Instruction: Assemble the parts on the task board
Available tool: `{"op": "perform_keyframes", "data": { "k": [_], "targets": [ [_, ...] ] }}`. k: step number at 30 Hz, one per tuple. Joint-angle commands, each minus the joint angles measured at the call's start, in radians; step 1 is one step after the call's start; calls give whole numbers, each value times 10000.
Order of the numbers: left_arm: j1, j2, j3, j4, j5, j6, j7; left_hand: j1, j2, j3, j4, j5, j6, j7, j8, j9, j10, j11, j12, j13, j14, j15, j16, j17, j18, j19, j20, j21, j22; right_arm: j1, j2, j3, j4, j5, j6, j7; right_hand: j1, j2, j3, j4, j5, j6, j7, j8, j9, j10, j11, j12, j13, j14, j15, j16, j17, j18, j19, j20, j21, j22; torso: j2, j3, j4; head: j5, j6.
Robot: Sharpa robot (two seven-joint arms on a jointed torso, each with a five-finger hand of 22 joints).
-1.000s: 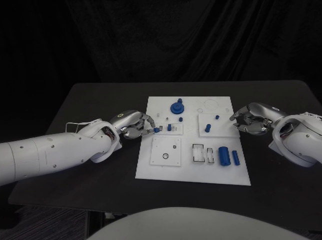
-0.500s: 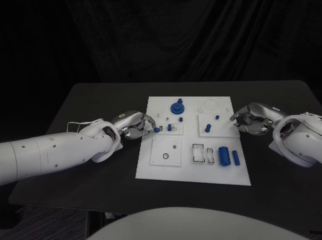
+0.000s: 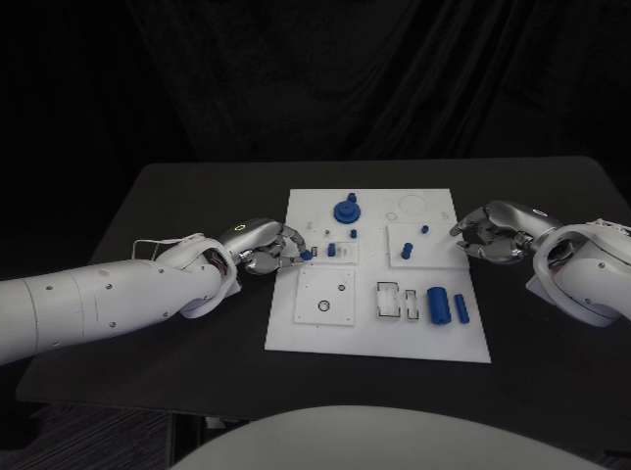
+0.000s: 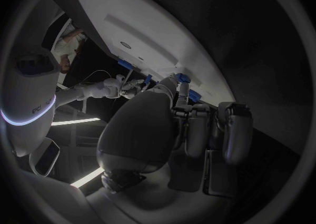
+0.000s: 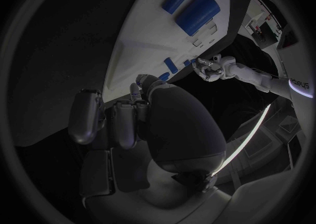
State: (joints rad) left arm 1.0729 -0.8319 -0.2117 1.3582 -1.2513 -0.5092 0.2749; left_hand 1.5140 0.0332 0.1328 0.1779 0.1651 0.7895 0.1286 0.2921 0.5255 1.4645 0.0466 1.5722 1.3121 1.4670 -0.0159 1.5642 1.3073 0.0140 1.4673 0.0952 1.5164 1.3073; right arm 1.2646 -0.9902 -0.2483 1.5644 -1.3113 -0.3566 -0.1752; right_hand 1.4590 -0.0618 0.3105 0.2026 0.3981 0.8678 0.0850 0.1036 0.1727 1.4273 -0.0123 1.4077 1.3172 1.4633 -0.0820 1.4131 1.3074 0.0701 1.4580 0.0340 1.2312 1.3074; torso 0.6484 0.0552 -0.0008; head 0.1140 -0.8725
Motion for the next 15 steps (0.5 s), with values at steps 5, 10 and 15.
{"op": "perform_keyframes", "data": {
  "k": [5, 10, 15],
  "targets": [
    [-22, -1, 4, -16, 2, 174, 18, -126, 33, -35, -48, -29, 145, -29, 144, 89, 1063, 1, -14, 2587, 1038, 62, 65, 2634, 13, 681, 47, -15, 2433, -28, 0, 5, 2, -14, 48, -62, -90, 17, 45, 4, 61, 36, 8, -9, -10, -25, 0, -38, 811, 695, 71, -19, 1262, -11, -17, 14, 10, 1720, 1, -4, -4, 25, -2],
    [-26, -18, 4, -26, 2, 190, 9, -128, 29, -39, -57, -30, 168, -36, 174, 113, 1063, -1, -14, 2587, 1038, 62, 65, 2634, 13, 680, 49, -17, 2433, -36, 11, 5, -5, -14, 58, -60, -98, 12, 48, 1, 60, 36, 13, -11, -12, -35, 3, -49, 799, 692, 73, -28, 1254, -8, -21, 14, -4, 1716, -7, -8, -13, 47, -2],
    [-32, -33, 4, -35, 2, 181, 20, -129, 28, -40, -60, -32, 177, -38, 186, 124, 1063, -3, -14, 2587, 1038, 61, 65, 2634, 15, 676, 49, -24, 2430, -44, 13, 5, -9, -14, 63, -58, -98, 12, 48, 1, 60, 36, 13, -11, -12, -35, 3, -49, 799, 692, 73, -28, 1254, -8, -21, 14, -4, 1716, -1, -3, 8, 22, -2]
  ]
}}
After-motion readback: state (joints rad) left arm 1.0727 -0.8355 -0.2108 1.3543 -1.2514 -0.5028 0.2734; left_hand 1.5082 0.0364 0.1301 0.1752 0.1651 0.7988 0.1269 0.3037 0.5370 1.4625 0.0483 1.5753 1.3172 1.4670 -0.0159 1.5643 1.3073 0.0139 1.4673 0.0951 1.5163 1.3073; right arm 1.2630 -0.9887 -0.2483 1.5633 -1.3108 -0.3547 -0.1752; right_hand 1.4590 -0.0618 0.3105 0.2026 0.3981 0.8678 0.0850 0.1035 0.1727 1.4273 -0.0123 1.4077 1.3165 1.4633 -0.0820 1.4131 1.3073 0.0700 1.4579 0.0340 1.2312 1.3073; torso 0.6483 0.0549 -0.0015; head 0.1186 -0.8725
